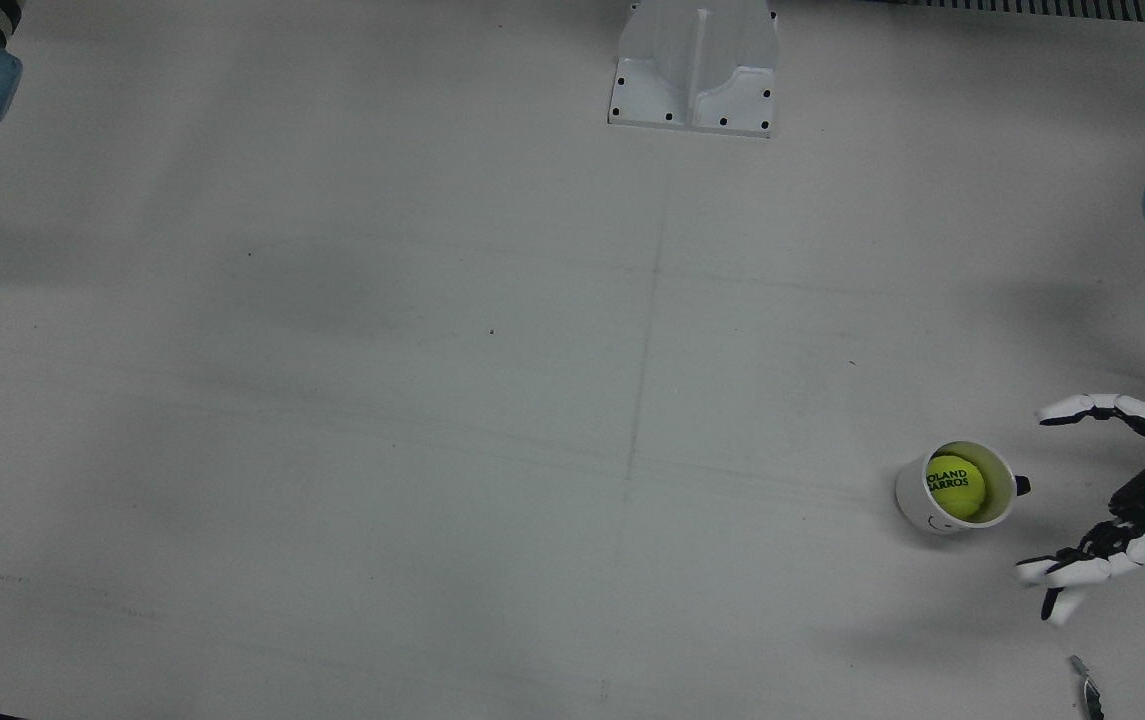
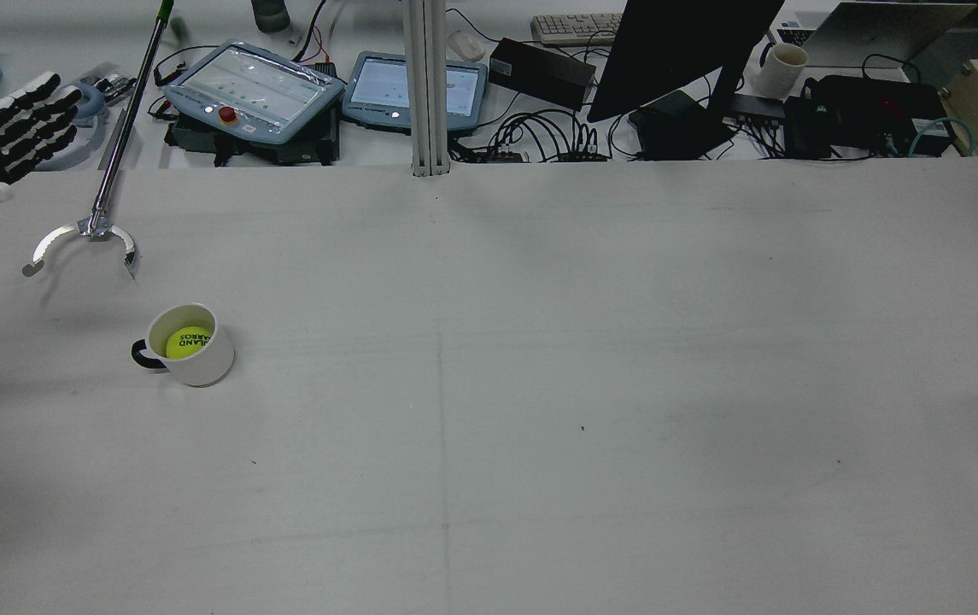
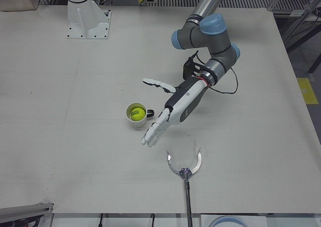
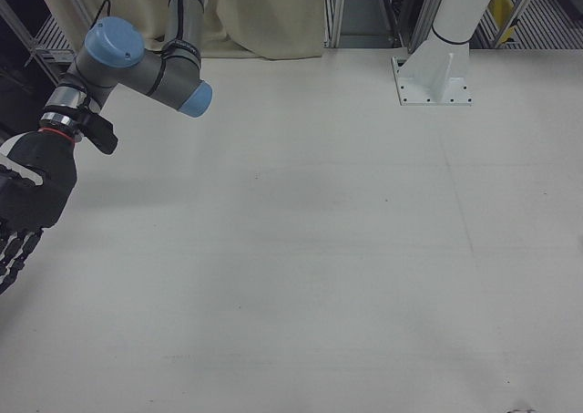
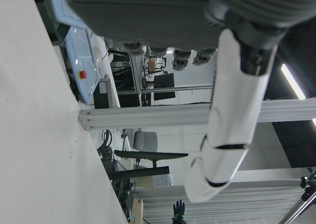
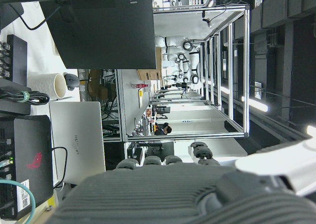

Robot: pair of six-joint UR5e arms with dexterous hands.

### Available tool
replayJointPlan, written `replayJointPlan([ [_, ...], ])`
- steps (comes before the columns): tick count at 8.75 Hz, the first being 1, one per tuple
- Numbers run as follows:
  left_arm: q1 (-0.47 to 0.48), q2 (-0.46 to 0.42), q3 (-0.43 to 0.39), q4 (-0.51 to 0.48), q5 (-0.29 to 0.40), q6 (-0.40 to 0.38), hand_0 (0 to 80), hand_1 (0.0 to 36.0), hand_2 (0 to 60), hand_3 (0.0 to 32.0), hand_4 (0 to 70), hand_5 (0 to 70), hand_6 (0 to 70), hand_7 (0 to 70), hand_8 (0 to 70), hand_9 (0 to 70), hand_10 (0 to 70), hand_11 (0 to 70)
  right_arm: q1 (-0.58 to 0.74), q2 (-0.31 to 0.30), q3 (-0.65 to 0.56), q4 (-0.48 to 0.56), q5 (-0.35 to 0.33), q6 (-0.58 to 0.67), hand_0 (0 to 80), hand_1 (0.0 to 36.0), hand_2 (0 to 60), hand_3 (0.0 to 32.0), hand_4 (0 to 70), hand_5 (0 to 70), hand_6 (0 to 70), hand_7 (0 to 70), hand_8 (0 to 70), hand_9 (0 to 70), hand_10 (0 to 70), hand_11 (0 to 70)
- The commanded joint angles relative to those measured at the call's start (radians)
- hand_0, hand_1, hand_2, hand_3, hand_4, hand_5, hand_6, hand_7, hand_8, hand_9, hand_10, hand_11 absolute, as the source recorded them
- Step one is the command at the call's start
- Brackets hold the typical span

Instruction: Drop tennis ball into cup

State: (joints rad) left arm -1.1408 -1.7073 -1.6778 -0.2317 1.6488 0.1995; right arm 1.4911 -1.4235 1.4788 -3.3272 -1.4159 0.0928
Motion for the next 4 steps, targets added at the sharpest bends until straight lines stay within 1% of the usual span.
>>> replayJointPlan([
  [1,-0.148,0.029,0.021,0.005,0.006,0.000,0.0,0.0,16.2,9.2,0.0,0.0,0.0,2.3,0.0,0.0,0.0,0.0,0.000,0.000,-0.002,0.000,0.000,-0.001,0.0,0.0,0.0,0.0,0.0,0.0,0.0,0.0,0.0,0.0,0.0,0.0],
  [2,-0.193,0.029,0.035,0.006,0.006,0.001,0.0,0.2,18.1,5.0,0.0,0.0,0.0,4.0,0.0,0.0,0.0,0.0,0.000,0.000,-0.002,0.000,0.000,-0.001,0.0,0.0,0.0,0.0,0.0,0.0,0.0,0.0,0.0,0.0,0.0,0.0],
  [3,-0.213,0.029,0.058,-0.006,0.022,0.000,0.0,4.6,25.8,1.8,0.0,0.0,0.0,5.5,0.0,0.0,0.0,0.0,0.000,0.000,-0.002,0.000,0.000,-0.001,0.0,0.0,0.0,0.0,0.0,0.0,0.0,0.0,0.0,0.0,0.0,0.0],
  [4,-0.221,0.029,0.061,-0.008,0.035,-0.002,20.6,11.6,26.3,0.0,0.0,0.0,0.0,8.4,0.0,0.3,0.0,0.0,0.000,0.000,-0.002,0.000,0.000,-0.001,0.0,0.0,0.0,0.0,0.0,0.0,0.0,0.0,0.0,0.0,0.0,0.0],
])
